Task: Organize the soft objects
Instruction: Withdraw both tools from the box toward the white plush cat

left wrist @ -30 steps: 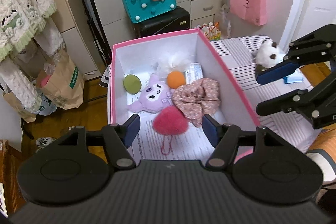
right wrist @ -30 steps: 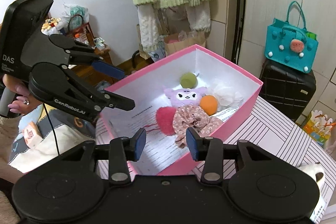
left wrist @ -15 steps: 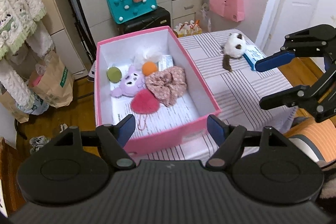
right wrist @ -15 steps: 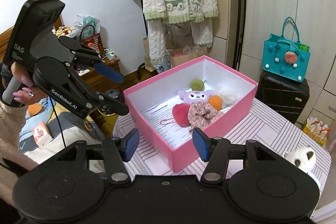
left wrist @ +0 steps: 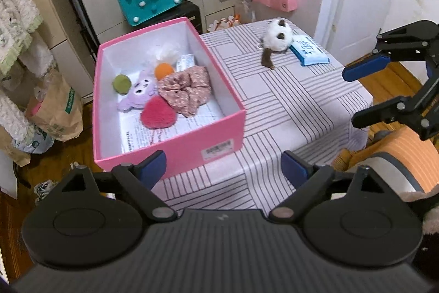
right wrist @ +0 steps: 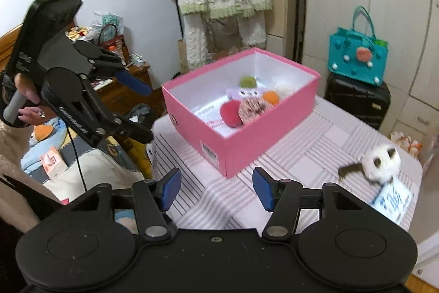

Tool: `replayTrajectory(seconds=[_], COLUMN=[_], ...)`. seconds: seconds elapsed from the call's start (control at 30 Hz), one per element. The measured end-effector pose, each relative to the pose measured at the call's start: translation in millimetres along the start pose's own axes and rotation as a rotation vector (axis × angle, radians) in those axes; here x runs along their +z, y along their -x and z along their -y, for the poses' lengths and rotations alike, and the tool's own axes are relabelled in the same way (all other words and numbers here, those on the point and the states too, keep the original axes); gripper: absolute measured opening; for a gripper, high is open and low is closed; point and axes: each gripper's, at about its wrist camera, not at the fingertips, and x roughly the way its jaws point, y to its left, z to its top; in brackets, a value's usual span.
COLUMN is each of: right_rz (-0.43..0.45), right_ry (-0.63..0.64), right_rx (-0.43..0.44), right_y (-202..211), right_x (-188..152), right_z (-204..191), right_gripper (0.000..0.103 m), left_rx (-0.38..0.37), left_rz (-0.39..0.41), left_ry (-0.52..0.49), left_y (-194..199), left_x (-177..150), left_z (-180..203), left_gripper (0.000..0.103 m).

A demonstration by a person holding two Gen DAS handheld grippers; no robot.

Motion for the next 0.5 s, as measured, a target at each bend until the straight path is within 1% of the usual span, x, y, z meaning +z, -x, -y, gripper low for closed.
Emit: replayTrajectory(seconds=[0.07,0.13,0.2,0.3,0.37,0.5], right_rz=[-0.012,-0.022,-0.030,-0.032,-0.025,-0.013], right_ry=[-0.025,-0.056,-0.104,-0.159,-0.180,-0.191], right_rx=[-0.004,-0.006,-0.004,-0.006,-0.026,-0.066], right_y=[-1,-3,-7,-9,-9,-7], right_x=[-10,-21,-34,-53,-65,-83], right_z=[5,11,21,33,39,47], right_gripper=[0.068,0.068,0.068,0.068,0.068,0.070], left_rx=[-0.012,-0.024,-0.040,-0.087,-0.104,-0.108], left_rz=[0.006,0.012,0.012,0.026,0.049,0.101], left_ry=[-0.020,-0.052,-0.057,-0.054,-0.049,-0.049], left_y=[-3,-10,-19,-30,-35,-41], left_x=[-4,-8,-12,-16,-17,-17], left_z=[8,19,28,38,45,55], left_gripper=[0.094,0.094,0.094,0.094,0.094,0.094])
